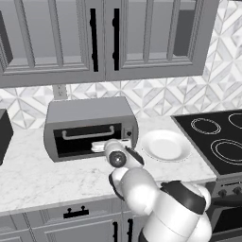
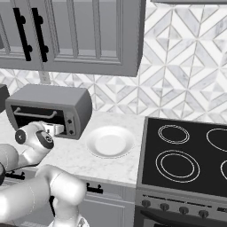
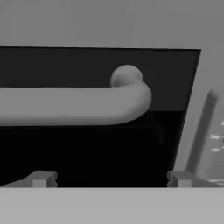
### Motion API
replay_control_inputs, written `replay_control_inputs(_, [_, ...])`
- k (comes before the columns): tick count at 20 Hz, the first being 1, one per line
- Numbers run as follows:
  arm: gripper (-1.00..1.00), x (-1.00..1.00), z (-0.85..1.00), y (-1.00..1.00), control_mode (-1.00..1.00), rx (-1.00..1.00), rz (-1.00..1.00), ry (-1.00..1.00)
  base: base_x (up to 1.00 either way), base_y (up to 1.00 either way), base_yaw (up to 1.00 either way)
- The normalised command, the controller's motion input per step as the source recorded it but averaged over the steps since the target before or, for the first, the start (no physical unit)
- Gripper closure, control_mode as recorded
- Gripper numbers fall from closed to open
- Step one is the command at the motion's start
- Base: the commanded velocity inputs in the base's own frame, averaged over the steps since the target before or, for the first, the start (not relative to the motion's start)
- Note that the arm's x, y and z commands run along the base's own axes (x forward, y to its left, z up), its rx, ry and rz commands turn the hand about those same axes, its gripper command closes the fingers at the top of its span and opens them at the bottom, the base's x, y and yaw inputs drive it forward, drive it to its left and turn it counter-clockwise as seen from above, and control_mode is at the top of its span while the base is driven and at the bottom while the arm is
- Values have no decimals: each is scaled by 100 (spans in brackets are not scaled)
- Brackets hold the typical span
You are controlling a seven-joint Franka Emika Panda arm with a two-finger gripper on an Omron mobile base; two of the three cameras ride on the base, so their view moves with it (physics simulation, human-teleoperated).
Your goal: Pick up the kebab skewer and baguette bread, and place them inside the toaster oven. Close the toaster oven door and start by setting the timer.
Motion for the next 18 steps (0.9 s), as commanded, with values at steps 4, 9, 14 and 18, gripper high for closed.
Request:
replay_control_inputs(4, [-100, 0, 0, -41, -100, 0, 0, 1, 0, 0, 0])
replay_control_inputs(9, [-100, 0, 0, -18, -100, 0, 0, 2, 0, 0, 0])
replay_control_inputs(14, [-100, 0, 0, -4, -100, 0, 0, 3, 0, 0, 0])
replay_control_inputs(18, [-100, 0, 0, -4, -100, 0, 0, 3, 0, 0, 0])
